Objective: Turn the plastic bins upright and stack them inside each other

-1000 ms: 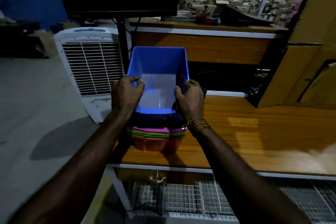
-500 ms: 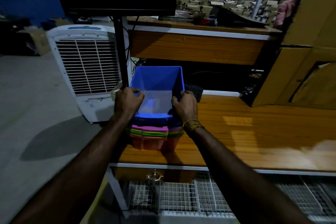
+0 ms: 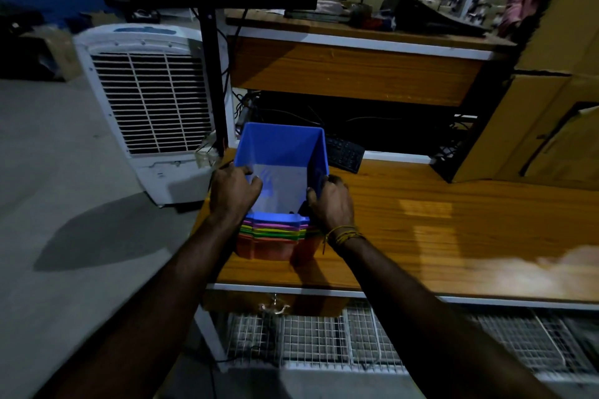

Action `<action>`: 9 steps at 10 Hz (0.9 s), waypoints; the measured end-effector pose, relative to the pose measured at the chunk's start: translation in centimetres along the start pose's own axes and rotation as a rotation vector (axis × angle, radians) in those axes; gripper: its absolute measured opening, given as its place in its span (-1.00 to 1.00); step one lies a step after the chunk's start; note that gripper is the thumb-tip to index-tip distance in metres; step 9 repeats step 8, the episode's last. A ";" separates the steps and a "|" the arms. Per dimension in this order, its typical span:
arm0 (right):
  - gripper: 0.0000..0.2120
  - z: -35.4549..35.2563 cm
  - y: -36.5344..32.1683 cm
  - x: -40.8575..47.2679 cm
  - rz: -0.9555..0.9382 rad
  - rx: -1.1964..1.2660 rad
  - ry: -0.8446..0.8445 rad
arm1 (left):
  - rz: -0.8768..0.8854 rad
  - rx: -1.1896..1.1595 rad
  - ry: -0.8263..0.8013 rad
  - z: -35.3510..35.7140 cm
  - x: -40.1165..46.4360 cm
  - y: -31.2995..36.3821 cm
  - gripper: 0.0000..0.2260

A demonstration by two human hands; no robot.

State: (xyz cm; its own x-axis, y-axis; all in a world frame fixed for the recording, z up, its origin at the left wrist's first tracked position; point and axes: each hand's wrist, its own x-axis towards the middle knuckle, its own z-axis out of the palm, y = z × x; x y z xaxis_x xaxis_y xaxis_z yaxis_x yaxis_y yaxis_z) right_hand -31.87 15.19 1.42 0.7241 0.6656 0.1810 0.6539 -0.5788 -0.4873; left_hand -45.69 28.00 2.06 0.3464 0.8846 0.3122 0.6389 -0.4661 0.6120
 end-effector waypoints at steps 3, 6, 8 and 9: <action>-0.52 0.8 0.8 0.3 -0.030 -0.051 0.004 | 0.001 0.018 0.045 0.6 -0.4 0.2 -0.63; -0.50 -0.5 2.8 -0.6 -0.127 -0.003 -0.014 | 0.026 0.224 0.018 1.9 -0.9 0.2 -0.56; -0.48 -1.1 5.3 -1.6 -0.233 0.029 -0.027 | 0.113 0.169 0.006 3.9 -2.8 3.3 -0.55; -0.48 -1.1 5.3 -1.6 -0.233 0.029 -0.027 | 0.113 0.169 0.006 3.9 -2.8 3.3 -0.55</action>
